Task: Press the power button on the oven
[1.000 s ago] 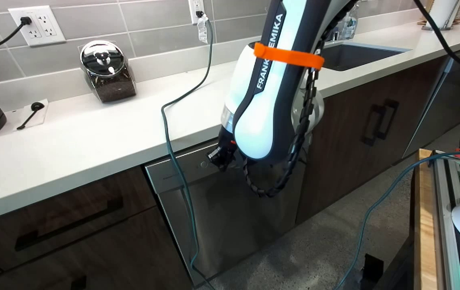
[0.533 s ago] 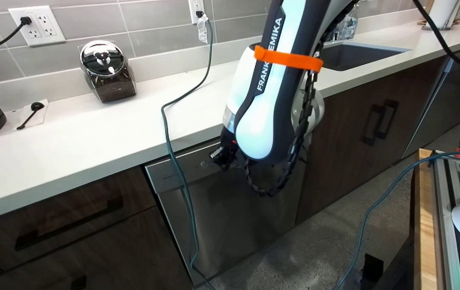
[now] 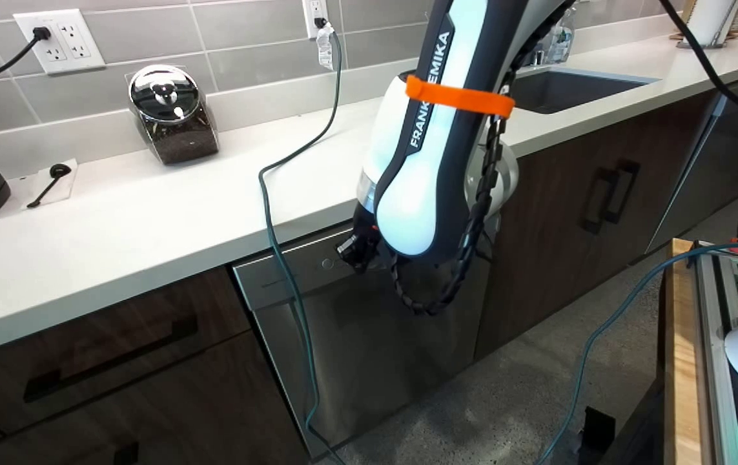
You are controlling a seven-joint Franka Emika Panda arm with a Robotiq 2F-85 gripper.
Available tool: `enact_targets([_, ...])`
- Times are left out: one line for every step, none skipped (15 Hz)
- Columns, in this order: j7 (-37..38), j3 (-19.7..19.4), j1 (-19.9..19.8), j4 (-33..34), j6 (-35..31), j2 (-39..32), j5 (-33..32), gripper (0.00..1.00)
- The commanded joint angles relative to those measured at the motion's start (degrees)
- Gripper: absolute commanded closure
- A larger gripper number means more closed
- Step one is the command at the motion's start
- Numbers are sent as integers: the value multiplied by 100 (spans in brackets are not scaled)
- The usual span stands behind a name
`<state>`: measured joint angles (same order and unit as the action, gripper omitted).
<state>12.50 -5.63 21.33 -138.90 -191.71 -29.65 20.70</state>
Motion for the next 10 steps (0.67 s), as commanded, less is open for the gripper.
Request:
enact_targets([88, -6, 24, 113, -150, -163, -45, 100])
enact_targets([87, -9, 24, 122, -147, -168, -45, 100])
enact_targets([89, -11, 23, 129, -145, -172, -43, 100])
enact_targets([91, -7, 18, 134, -146, -173, -43, 100])
enact_targets([93, -7, 18, 140, -148, -178, -41, 100])
enact_targets([94, -6, 15, 152, -149, -184, -41, 100])
enact_targets([93, -3, 10, 162, -146, -189, -45, 100])
enact_targets([93, -1, 6, 171, -147, -196, -45, 100])
enact_targets([92, -2, 6, 180, -147, -205, -46, 100])
enact_targets([91, -10, 13, 190, -146, -216, -44, 100])
